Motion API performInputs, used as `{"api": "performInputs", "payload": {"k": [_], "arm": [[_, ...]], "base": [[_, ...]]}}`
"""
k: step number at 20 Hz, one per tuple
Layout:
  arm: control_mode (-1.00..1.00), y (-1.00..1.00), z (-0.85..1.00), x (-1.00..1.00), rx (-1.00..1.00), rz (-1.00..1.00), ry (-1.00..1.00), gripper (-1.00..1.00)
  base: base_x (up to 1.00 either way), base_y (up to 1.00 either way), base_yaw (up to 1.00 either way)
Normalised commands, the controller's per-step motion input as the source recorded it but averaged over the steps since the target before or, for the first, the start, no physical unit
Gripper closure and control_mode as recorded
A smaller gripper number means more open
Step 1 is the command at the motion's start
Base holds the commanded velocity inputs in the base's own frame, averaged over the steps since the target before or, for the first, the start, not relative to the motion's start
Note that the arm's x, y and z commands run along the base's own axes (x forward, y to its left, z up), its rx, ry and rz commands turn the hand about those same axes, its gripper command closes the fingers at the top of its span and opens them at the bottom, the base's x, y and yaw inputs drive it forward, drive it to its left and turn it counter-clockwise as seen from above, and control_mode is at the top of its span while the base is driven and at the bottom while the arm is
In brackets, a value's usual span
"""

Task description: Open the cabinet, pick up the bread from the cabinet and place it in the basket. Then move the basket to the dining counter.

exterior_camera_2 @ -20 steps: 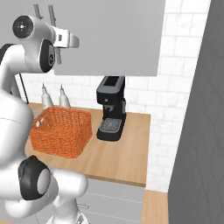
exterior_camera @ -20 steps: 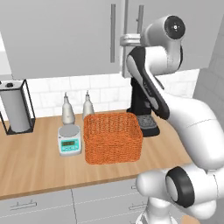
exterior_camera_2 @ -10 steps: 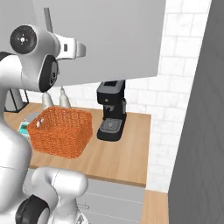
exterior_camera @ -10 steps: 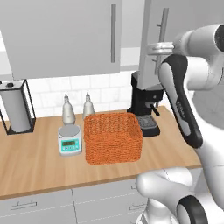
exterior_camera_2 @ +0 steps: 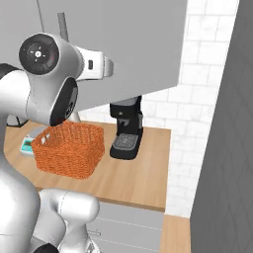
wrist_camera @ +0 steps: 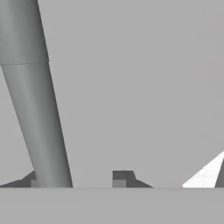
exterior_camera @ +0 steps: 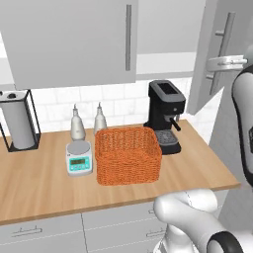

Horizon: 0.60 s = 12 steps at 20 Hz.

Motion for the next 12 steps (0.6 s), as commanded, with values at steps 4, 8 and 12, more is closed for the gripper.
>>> {"api": "performInputs", "payload": {"k": [4,8,12], "arm": [[-1.0,-0.61,-0.07,0.0,0.01,0.0,0.02,-1.0],[-1.0,-0.06,-0.03,-0.14,0.02,0.0,0.03,-1.0],[-1.0,-0.24,-0.02,-0.45,0.03,-0.03,0.01,-1.0]], "base": [[0.0,0.0,0.0],[0.0,0.0,0.0],[0.0,0.0,0.0]]}}
